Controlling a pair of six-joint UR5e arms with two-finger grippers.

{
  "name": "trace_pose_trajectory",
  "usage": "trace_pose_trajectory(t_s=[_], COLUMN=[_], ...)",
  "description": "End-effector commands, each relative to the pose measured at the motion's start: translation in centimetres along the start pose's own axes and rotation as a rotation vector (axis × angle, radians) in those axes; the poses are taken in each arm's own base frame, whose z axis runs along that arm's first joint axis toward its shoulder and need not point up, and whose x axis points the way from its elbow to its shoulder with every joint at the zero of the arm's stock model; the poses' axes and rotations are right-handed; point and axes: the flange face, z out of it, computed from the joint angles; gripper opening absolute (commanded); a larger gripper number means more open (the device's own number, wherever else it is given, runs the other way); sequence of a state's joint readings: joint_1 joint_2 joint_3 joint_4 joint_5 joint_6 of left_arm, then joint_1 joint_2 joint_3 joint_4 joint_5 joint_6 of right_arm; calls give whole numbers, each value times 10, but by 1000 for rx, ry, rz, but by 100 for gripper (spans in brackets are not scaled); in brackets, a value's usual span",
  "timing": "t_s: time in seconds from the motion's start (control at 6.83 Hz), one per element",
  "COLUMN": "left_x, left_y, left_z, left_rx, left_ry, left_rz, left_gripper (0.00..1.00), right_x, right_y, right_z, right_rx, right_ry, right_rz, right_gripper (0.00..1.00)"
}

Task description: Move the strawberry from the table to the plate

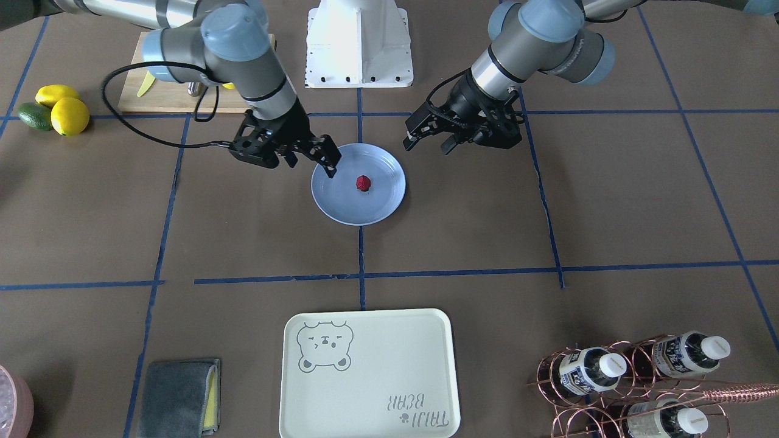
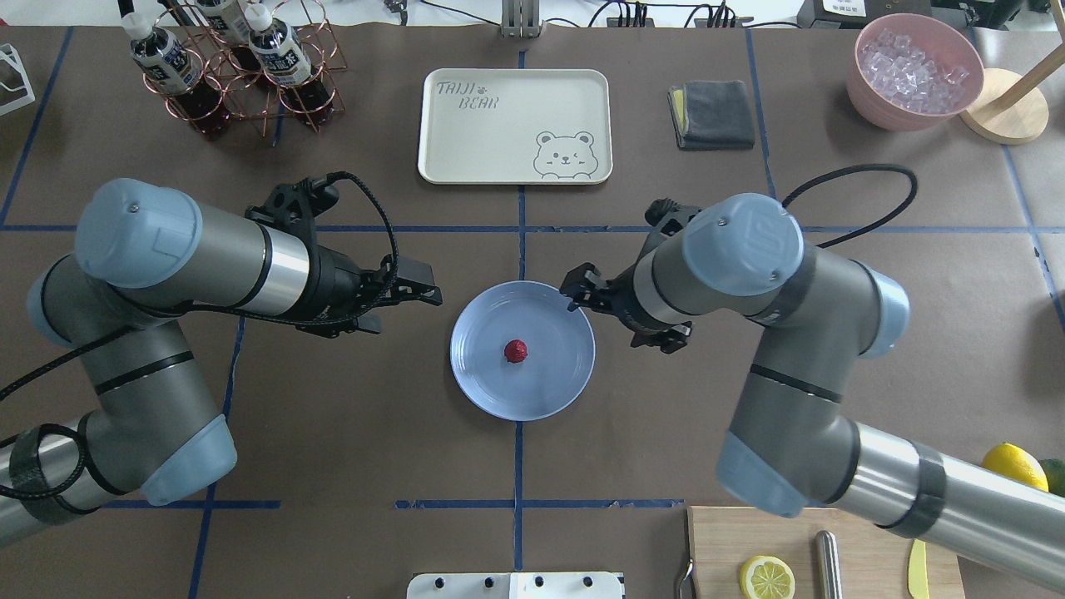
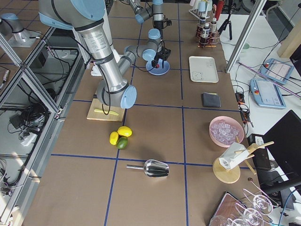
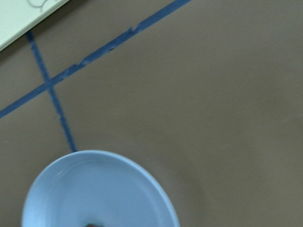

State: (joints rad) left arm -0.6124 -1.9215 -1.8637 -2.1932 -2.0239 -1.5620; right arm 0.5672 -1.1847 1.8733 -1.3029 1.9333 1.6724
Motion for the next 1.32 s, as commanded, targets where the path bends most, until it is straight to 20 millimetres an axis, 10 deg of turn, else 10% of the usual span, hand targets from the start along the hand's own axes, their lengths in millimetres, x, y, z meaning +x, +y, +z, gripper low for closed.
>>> trace_pose_trajectory(t_s=[0.0,0.29,0.88,1.17], left_x=[-59,-135,-324,-406], left_y=[-21,-36,-112,-117], left_z=[-37,-81,-235,-288], left_rx=[55,79,57,23], left_ry=[-65,-178,-369,-350], left_rz=[170,454,766,690], left_gripper=[100,100,100,100], right_x=[150,282,499,555], right_y=[-68,-132,-243,-257], right_z=[-55,-107,-188,-202], right_rx=[-3,-19,-30,-24], right_ry=[113,216,221,215], right_rz=[-185,-400,-605,-647], right_gripper=[100,100,100,100])
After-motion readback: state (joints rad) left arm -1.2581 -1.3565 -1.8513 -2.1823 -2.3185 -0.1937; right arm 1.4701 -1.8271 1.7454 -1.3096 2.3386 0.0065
